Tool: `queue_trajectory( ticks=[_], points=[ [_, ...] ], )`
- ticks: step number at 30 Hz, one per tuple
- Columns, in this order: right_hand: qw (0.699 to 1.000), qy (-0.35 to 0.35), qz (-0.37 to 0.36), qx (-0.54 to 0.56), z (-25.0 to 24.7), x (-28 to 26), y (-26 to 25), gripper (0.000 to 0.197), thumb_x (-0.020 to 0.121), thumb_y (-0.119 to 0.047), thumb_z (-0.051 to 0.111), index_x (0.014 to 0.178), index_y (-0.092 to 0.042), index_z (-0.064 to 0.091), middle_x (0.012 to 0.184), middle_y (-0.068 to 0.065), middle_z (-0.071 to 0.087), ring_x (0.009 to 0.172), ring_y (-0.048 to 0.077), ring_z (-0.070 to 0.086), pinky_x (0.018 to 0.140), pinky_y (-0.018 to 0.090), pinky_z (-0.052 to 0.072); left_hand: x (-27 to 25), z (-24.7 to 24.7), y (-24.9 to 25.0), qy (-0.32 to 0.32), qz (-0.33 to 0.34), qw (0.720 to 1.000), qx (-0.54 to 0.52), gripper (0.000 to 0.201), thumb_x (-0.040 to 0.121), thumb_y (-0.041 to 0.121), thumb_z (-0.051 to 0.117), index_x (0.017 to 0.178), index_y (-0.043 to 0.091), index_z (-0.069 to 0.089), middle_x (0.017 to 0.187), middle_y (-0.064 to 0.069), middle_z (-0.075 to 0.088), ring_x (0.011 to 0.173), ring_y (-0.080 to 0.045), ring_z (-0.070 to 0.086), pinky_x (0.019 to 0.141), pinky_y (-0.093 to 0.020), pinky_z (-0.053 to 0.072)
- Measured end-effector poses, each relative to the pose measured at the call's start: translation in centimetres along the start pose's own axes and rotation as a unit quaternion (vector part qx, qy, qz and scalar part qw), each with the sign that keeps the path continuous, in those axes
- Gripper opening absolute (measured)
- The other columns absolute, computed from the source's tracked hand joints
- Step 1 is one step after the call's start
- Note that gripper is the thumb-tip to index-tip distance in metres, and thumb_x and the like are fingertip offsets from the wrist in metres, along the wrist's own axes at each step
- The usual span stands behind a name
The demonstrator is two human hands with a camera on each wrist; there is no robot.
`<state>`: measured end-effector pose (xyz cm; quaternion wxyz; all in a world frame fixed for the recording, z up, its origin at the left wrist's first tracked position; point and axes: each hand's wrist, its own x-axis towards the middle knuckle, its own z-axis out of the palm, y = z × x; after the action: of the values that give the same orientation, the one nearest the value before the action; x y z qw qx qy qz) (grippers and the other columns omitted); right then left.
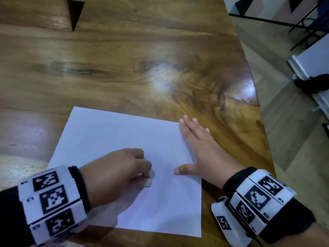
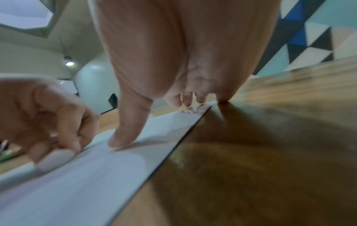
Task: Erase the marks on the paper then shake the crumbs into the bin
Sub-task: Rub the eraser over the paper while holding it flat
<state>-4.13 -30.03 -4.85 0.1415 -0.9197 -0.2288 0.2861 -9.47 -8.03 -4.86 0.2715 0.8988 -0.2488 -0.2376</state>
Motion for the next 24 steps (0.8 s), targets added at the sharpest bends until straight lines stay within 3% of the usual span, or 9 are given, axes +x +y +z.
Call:
queue_trajectory(
  ticks=[3,6,7,9,13,16,20,22,24],
  points=[
    [1.000,0.002,0.029,0.006,0.0,-1.0,1.2,0.111,0.075,-0.049,0.067,0.146,-0.027,-0.015,0.142,-0.022,-0.033,0.133,-0.001,-0.031,0.112,0.025,-0.016,-0.1,0.4,0.2,0.013,0.007,1.000,0.007,0.007,0.078,0.032,0.054,0.075,0.026,0.057,0.070,0.015,0.042,0.061,0.002,0.046,0.059,-0.010,0.035],
    [1.000,-0.009,0.025,-0.003,0.3,-1.6,1.4,0.110,0.076,-0.053,0.065,0.144,-0.029,-0.018,0.140,-0.023,-0.037,0.134,0.001,-0.033,0.111,0.025,-0.017,1.3,-1.0,0.4,0.025,-0.006,1.000,-0.005,0.020,0.073,0.042,0.051,0.075,0.025,0.061,0.067,0.014,0.045,0.059,0.000,0.048,0.059,-0.003,0.032],
    [1.000,-0.010,0.024,-0.008,0.3,-1.5,1.4,0.110,0.076,-0.053,0.064,0.144,-0.029,-0.019,0.141,-0.022,-0.037,0.134,0.002,-0.033,0.111,0.026,-0.017,2.1,-1.6,0.5,0.047,-0.009,0.999,-0.007,0.021,0.072,0.043,0.053,0.076,0.025,0.063,0.066,0.012,0.047,0.063,-0.008,0.053,0.057,-0.004,0.030],
    [0.999,-0.013,0.027,-0.015,0.3,-1.4,1.3,0.109,0.077,-0.054,0.063,0.144,-0.029,-0.021,0.141,-0.022,-0.037,0.134,0.002,-0.033,0.112,0.028,-0.016,4.4,-2.6,0.9,0.105,-0.037,0.994,0.021,0.014,0.076,0.033,0.062,0.083,0.022,0.067,0.070,0.004,0.057,0.072,-0.019,0.057,0.058,-0.019,0.034],
    [0.999,-0.021,0.032,-0.025,0.3,-1.5,1.2,0.108,0.078,-0.056,0.059,0.143,-0.027,-0.022,0.140,-0.021,-0.039,0.133,0.002,-0.033,0.115,0.031,-0.014,8.8,-3.2,1.6,0.156,-0.117,0.981,0.023,0.019,0.078,0.026,0.064,0.094,0.015,0.066,0.087,-0.004,0.069,0.075,-0.015,0.050,0.067,-0.026,0.038],
    [0.999,-0.022,0.034,-0.026,0.3,-1.5,1.1,0.108,0.079,-0.056,0.059,0.143,-0.027,-0.023,0.140,-0.020,-0.039,0.133,0.002,-0.033,0.115,0.032,-0.014,9.4,-2.2,2.1,0.165,-0.135,0.977,0.009,0.016,0.080,0.025,0.063,0.090,0.014,0.066,0.083,-0.004,0.063,0.078,-0.018,0.052,0.068,-0.024,0.036],
    [0.999,-0.023,0.035,-0.031,0.3,-1.4,1.2,0.109,0.078,-0.055,0.060,0.144,-0.026,-0.022,0.138,-0.021,-0.038,0.130,-0.001,-0.032,0.115,0.032,-0.014,7.3,-0.6,2.8,0.097,-0.048,0.994,0.032,0.006,0.078,0.023,0.064,0.078,0.018,0.066,0.067,0.007,0.046,0.071,-0.018,0.050,0.062,-0.021,0.029],
    [0.999,-0.020,0.034,-0.030,0.3,-1.5,1.2,0.109,0.079,-0.055,0.060,0.144,-0.026,-0.021,0.140,-0.021,-0.037,0.133,0.001,-0.031,0.114,0.031,-0.014,7.7,-1.3,2.6,0.089,-0.059,0.994,0.032,0.007,0.077,0.022,0.065,0.084,0.019,0.068,0.071,0.006,0.050,0.071,-0.013,0.047,0.060,-0.019,0.027],
    [0.999,-0.020,0.033,-0.028,0.3,-1.5,1.1,0.107,0.079,-0.055,0.060,0.144,-0.028,-0.021,0.142,-0.021,-0.036,0.135,0.003,-0.031,0.114,0.031,-0.015,9.0,-2.2,2.3,0.126,-0.093,0.987,0.018,0.014,0.078,0.023,0.065,0.090,0.016,0.067,0.076,0.003,0.055,0.074,-0.014,0.050,0.060,-0.020,0.027]
  ],
)
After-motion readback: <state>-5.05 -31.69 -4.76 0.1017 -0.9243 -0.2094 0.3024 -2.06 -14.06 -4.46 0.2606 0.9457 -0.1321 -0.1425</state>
